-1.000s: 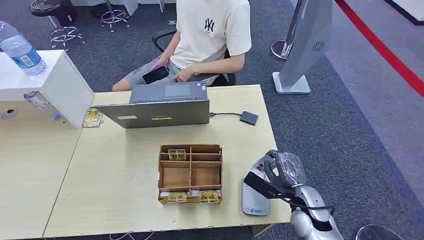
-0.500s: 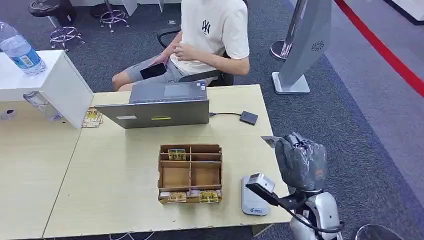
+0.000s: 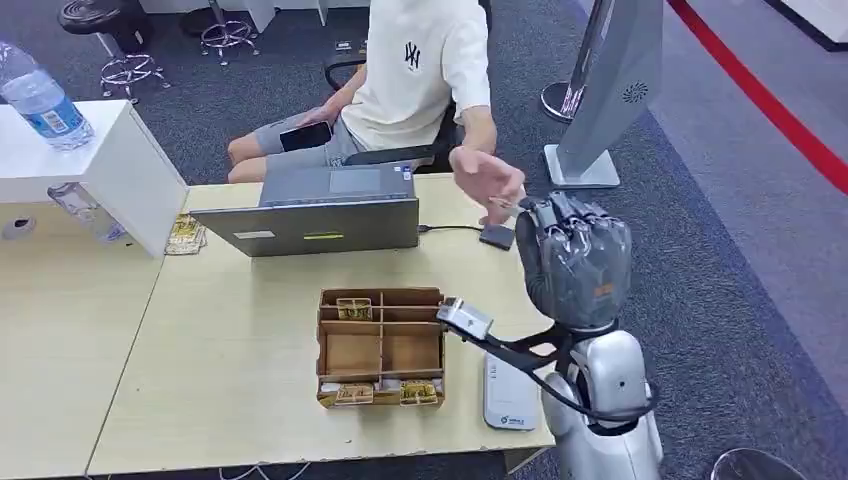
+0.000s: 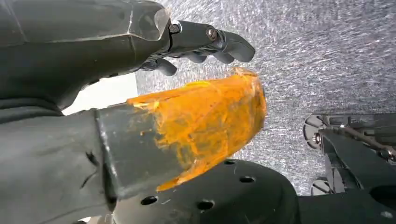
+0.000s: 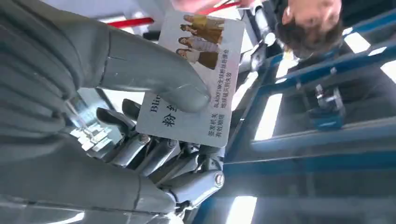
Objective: Pass the card to the sensor for recognition and then transmit it.
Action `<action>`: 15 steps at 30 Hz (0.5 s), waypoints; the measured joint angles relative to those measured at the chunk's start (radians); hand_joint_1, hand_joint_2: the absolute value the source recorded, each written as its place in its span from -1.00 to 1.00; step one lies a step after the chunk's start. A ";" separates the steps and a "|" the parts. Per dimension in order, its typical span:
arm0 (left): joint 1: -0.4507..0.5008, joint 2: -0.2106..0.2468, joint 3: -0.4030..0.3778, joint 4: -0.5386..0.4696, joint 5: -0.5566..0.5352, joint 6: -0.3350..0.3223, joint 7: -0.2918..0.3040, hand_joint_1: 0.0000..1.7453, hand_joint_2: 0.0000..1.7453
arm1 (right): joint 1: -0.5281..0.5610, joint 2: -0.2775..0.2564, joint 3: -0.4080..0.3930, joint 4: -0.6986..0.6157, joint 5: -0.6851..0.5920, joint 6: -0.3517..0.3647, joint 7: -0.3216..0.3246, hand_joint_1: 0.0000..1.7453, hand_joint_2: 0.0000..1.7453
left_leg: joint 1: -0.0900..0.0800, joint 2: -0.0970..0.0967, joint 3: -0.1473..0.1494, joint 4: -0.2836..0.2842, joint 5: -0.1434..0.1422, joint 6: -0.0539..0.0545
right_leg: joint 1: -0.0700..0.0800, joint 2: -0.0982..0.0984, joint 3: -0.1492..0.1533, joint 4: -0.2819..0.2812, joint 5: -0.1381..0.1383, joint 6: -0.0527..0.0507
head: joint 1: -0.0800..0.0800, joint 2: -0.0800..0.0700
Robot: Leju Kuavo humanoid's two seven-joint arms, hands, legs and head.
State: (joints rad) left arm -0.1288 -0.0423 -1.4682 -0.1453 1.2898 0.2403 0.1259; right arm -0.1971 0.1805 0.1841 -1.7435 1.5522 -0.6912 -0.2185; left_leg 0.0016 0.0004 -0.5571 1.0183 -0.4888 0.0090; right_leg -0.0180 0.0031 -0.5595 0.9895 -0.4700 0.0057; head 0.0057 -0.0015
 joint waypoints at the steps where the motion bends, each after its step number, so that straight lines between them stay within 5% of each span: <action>1: -0.001 0.000 -0.008 0.000 -0.003 -0.003 0.000 -1.00 -1.00 | -0.034 -0.017 0.028 0.022 0.001 0.000 0.042 1.00 1.00 | 0.000 0.000 0.000 0.000 0.000 0.000 | 0.000 0.000 0.000 0.000 0.000 0.000 | 0.000 0.000; 3: -0.003 0.001 -0.019 0.000 -0.008 -0.008 0.000 -1.00 -1.00 | -0.090 -0.049 0.070 0.060 0.001 0.000 0.096 1.00 1.00 | 0.000 0.000 0.000 0.000 0.000 0.000 | 0.000 0.000 0.000 0.000 0.000 0.000 | 0.000 0.000; 9: -0.007 0.005 -0.036 0.000 -0.055 -0.021 0.009 -1.00 -1.00 | -0.310 -0.191 0.287 0.222 0.002 0.000 0.452 1.00 1.00 | 0.000 0.000 0.000 0.000 0.000 0.000 | 0.000 0.000 0.000 0.000 0.000 0.000 | -0.001 0.000; 15: -0.007 0.005 -0.037 0.000 -0.056 -0.021 0.009 -1.00 -1.00 | -0.316 -0.194 0.294 0.226 0.002 0.000 0.462 1.00 1.00 | 0.000 0.000 0.000 0.000 0.000 0.000 | 0.000 0.000 0.000 0.000 0.000 0.000 | -0.001 0.000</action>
State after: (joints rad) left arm -0.1358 -0.0370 -1.5053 -0.1453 1.2340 0.2190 0.1347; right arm -0.5135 -0.0134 0.4785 -1.5170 1.5538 -0.6916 0.2432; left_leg 0.0014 0.0003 -0.5573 1.0188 -0.4886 0.0092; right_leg -0.0181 0.0032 -0.5597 0.9895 -0.4696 0.0056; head 0.0050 -0.0015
